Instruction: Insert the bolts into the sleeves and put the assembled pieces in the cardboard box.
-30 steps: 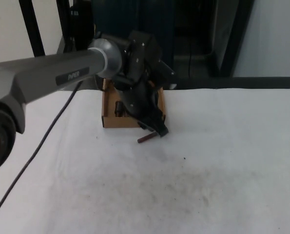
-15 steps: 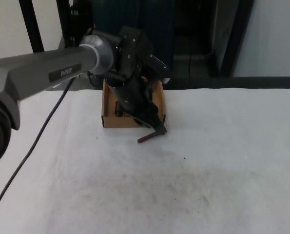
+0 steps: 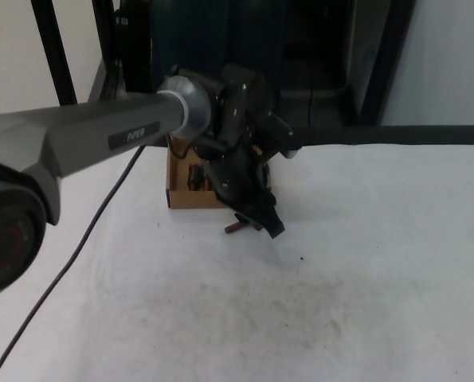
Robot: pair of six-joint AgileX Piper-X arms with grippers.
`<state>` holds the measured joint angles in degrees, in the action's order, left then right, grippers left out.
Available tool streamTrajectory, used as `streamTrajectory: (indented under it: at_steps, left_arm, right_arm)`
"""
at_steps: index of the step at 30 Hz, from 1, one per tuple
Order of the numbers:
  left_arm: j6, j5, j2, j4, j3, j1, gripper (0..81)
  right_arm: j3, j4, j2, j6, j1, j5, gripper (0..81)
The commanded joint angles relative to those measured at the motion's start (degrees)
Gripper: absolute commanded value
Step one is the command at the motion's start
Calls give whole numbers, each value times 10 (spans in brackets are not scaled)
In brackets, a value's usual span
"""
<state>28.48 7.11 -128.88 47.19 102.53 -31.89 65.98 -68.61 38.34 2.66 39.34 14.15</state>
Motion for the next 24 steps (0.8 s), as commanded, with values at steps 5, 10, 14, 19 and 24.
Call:
streamTrajectory:
  at_steps: [5, 10, 14, 19, 24]
  left_arm:
    - [15, -19, 3, -23, 7, 2, 384]
    - [15, -15, 3, -40, 7, 6, 384]
    - [15, -11, 3, -41, 7, 9, 375]
    - [6, 1, -5, -41, 7, 11, 310]
    - [-2, 3, -21, -34, 7, 11, 312]
  right_arm:
    - [2, -1, -4, -3, -3, 1, 3]
    - [2, -1, -4, -3, -3, 1, 3]
    - [2, -1, -4, -3, -3, 1, 3]
    - [2, -1, -4, -1, -3, 1, 3]
    - [2, -1, -4, -1, -3, 1, 3]
